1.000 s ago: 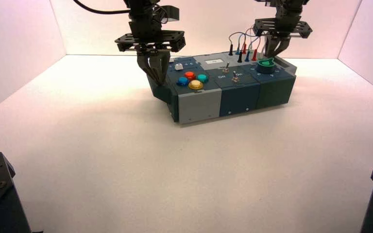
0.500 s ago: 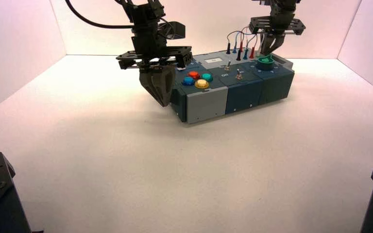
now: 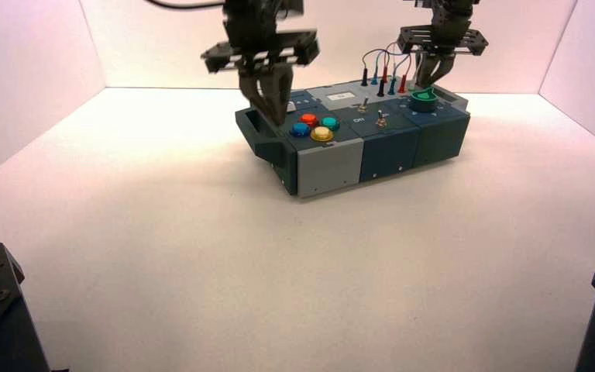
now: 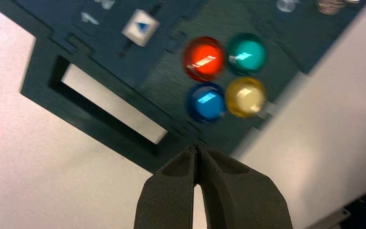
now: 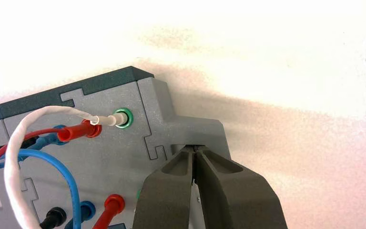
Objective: Rotate the box counterclockwise.
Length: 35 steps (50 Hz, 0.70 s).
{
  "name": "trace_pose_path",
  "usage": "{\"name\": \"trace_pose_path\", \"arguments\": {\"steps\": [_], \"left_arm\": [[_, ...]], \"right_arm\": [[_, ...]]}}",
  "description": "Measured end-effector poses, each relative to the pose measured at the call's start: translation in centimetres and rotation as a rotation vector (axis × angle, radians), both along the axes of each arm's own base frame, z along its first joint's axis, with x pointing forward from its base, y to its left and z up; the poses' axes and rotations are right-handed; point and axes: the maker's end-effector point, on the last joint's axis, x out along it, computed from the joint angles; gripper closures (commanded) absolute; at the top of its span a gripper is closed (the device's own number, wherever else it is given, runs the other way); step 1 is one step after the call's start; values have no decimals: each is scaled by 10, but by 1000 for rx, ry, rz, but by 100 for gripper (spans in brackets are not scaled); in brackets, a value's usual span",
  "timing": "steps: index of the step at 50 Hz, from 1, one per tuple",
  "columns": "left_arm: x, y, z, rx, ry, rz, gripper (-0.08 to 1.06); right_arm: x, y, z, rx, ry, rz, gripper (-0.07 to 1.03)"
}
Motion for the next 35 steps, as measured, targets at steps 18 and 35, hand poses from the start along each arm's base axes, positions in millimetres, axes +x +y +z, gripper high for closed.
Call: {"name": "trace_pose_path", "arguments": {"steps": [18, 35], "left_arm": [[6, 14, -25, 28, 35, 22, 100], [-2, 15, -25, 33, 59, 9, 100]], "right_arm": [[-1, 0, 0, -1, 5, 0, 98], [0, 3, 3, 1, 17, 6, 98]]}}
